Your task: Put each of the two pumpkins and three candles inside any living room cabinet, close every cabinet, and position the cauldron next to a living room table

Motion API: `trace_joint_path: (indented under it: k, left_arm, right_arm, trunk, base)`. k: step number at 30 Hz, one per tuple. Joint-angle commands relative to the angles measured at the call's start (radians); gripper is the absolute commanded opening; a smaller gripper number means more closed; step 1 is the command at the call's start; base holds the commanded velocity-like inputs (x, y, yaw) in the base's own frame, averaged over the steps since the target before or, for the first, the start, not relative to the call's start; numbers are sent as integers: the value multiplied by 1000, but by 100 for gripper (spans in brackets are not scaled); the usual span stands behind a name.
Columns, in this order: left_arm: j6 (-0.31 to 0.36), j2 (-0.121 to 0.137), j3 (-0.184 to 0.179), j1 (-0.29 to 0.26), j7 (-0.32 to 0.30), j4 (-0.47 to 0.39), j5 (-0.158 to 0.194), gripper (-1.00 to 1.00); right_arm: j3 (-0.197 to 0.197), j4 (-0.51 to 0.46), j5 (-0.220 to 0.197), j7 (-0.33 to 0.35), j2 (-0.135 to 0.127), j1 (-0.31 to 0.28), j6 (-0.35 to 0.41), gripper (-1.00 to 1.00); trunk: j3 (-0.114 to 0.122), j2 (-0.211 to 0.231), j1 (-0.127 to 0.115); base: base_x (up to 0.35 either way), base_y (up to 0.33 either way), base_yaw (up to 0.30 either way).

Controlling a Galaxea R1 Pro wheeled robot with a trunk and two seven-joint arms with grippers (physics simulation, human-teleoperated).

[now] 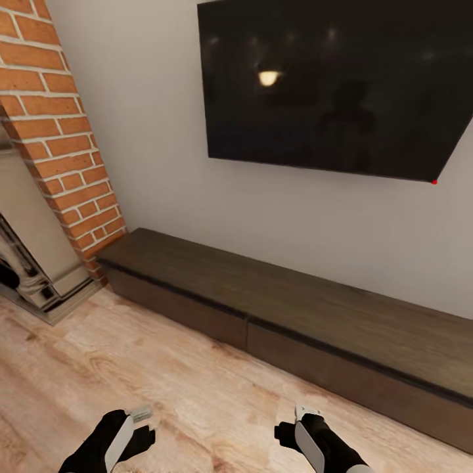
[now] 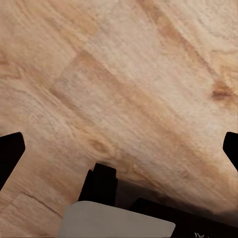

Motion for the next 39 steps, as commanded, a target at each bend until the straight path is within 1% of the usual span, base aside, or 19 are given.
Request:
trace_joint_path:
  k: [1, 4, 8, 9, 10, 11, 13, 15, 18, 31, 33, 37, 39]
  left_arm:
    - [0, 3, 0, 0, -1, 2, 1, 100]
    - [-4, 6, 0, 1, -1, 16, 1, 100]
    - [-21, 7, 0, 1, -2, 39, 2, 100]
    - [-37, 8, 0, 2, -2, 49, 2, 100]
    - [-78, 14, 7, 3, -5, 76, 2, 100]
    - [-115, 21, 22, 4, -10, 107, 2, 100]
    - [-136, 25, 38, 4, -15, 125, 1, 100]
    - [-155, 26, 48, 4, -23, 139, 0, 100]
    - [-166, 28, 54, 10, -28, 146, 0, 100]
    - [-168, 28, 56, 15, -28, 149, 0, 100]
    - [-169, 28, 56, 15, -28, 149, 0, 100]
    - [-169, 26, 55, 15, -29, 149, 0, 100]
    - [-169, 26, 55, 15, -29, 149, 0, 100]
  right_arm:
    - [0, 0, 0, 0, 0, 0, 0, 100]
    - [1, 11, 3, 1, -1, 0, -9, 100]
    - [2, 39, 42, 4, -2, 0, -39, 100]
    - [2, 44, 62, 5, -1, 0, -45, 100]
    - [1, 49, 88, 6, -1, 0, -51, 100]
    - [1, 51, 104, 6, 1, 0, -53, 100]
    - [1, 53, 111, 7, 3, 0, -54, 100]
    - [1, 53, 116, 7, 6, 0, -55, 100]
    - [0, 54, 119, 7, 7, 0, -56, 100]
    - [2, 54, 120, 7, 16, 0, -58, 100]
    - [12, 54, 120, 6, 16, 0, -58, 100]
    - [55, 54, 120, 6, 17, 0, -60, 100]
    - [64, 54, 120, 5, 17, 0, -61, 100]
  trunk:
    - [-1, 0, 0]
    - [-2, 0, 0]
    - [-4, 0, 0]
    - [-5, 0, 0]
    - [-5, 0, 0]
    - [-6, 0, 0]
    - [-7, 0, 0]
    - [-9, 0, 0]
    - [-11, 0, 0]
    - [-20, 0, 0]
    - [-21, 0, 0]
    - [-24, 0, 0]
    - [-25, 0, 0]
  base:
    - [0, 0, 282]
    - [0, 0, 282]
    - [0, 0, 282]
    - [0, 0, 281]
    - [0, 0, 281]
    - [0, 0, 280]
    - [0, 0, 280]
    - [0, 0, 280]
    - [0, 0, 280]
    - [0, 0, 280]
    - [0, 0, 280]
    - [0, 0, 280]
    - [0, 0, 280]
